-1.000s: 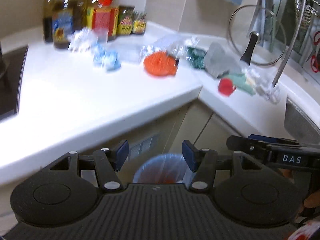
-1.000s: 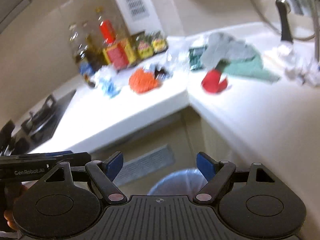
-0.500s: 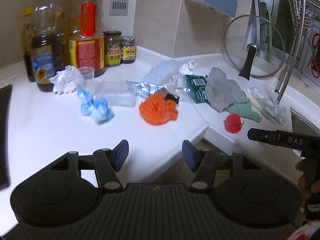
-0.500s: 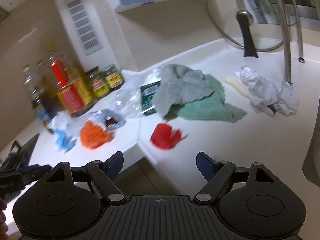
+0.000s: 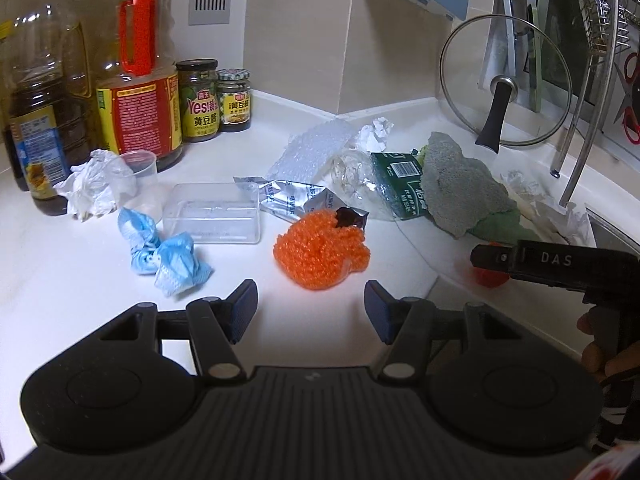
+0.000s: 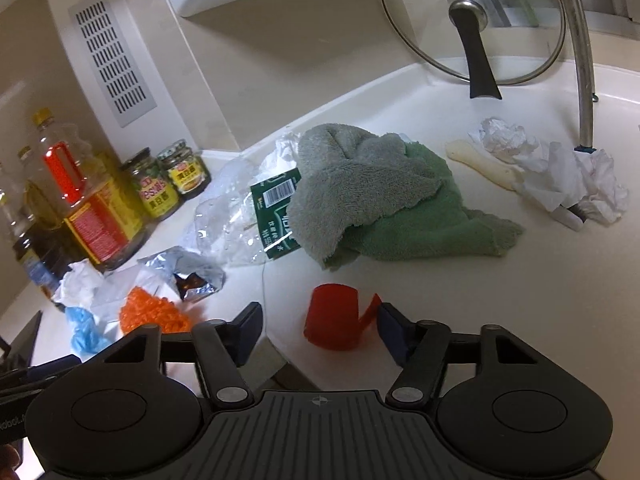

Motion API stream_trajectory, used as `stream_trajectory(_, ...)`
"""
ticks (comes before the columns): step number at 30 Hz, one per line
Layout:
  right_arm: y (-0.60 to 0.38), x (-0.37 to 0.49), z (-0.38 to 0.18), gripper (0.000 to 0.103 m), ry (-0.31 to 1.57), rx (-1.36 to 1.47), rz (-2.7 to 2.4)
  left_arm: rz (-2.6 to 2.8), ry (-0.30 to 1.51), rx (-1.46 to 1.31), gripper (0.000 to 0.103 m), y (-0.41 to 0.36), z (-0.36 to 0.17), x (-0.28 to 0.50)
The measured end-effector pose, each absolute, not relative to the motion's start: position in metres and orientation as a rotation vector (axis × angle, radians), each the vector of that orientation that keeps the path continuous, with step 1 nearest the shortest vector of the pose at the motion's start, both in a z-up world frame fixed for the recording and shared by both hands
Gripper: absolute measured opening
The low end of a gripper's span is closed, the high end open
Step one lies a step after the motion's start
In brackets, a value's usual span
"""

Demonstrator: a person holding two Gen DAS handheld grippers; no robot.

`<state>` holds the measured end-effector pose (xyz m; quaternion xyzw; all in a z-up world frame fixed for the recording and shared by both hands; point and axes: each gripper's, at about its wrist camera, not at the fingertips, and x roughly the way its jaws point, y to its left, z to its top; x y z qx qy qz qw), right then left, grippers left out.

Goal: Collect trash
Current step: 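Grasp the orange mesh scrubber with left gripper while right gripper grasps red cup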

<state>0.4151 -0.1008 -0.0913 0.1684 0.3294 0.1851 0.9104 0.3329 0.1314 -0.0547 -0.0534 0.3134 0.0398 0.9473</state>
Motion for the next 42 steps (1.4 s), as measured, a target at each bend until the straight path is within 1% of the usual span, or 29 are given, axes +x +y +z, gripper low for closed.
stream_trajectory(3, -0.098, 0.420, -0.094, 0.056, 0.696, 0.344, 0.368, 0.069, 0.641, -0.104, 0.055, 0.133, -0.057, 0.340)
stream_trajectory(4, -0.097, 0.421, -0.095, 0.052, 0.698, 0.342, 0.364, 0.064, 0.641, -0.101, 0.055, 0.134, -0.057, 0.342)
stream_trajectory(5, -0.097, 0.422, -0.096, 0.043, 0.697, 0.337, 0.362, 0.060, 0.642, -0.097, 0.055, 0.134, -0.058, 0.345)
stream_trajectory(6, -0.096, 0.422, -0.096, 0.040, 0.696, 0.330, 0.363, 0.057, 0.642, -0.093, 0.055, 0.134, -0.058, 0.347)
stream_trajectory(10, -0.101, 0.422, -0.093, 0.039, 0.673, 0.333, 0.359, 0.044, 0.643, -0.079, 0.056, 0.133, -0.061, 0.358)
stream_trajectory(12, -0.104, 0.422, -0.089, 0.039, 0.659, 0.334, 0.358, 0.041, 0.643, -0.070, 0.059, 0.133, -0.062, 0.364)
stream_trajectory(16, -0.114, 0.420, -0.083, 0.039, 0.647, 0.355, 0.349, 0.038, 0.639, -0.056, 0.061, 0.131, -0.065, 0.375)
stream_trajectory(18, -0.118, 0.418, -0.082, 0.039, 0.646, 0.361, 0.342, 0.039, 0.636, -0.055, 0.066, 0.132, -0.066, 0.380)
stream_trajectory(19, -0.120, 0.417, -0.082, 0.039, 0.648, 0.366, 0.339, 0.042, 0.635, -0.051, 0.067, 0.131, -0.067, 0.382)
stream_trajectory(26, -0.134, 0.411, -0.081, 0.039, 0.655, 0.387, 0.315, 0.039, 0.652, -0.025, 0.068, 0.130, -0.076, 0.397)
stream_trajectory(31, -0.144, 0.406, -0.081, 0.039, 0.655, 0.396, 0.306, 0.047, 0.664, 0.008, 0.063, 0.124, -0.079, 0.401)
stream_trajectory(34, -0.147, 0.403, -0.081, 0.039, 0.657, 0.399, 0.305, 0.050, 0.666, 0.021, 0.058, 0.122, -0.080, 0.401)
stream_trajectory(39, -0.151, 0.400, -0.080, 0.039, 0.658, 0.399, 0.313, 0.053, 0.661, 0.042, 0.045, 0.119, -0.077, 0.398)
stream_trajectory(42, -0.151, 0.398, -0.079, 0.039, 0.655, 0.399, 0.324, 0.055, 0.659, 0.055, 0.040, 0.118, -0.075, 0.395)
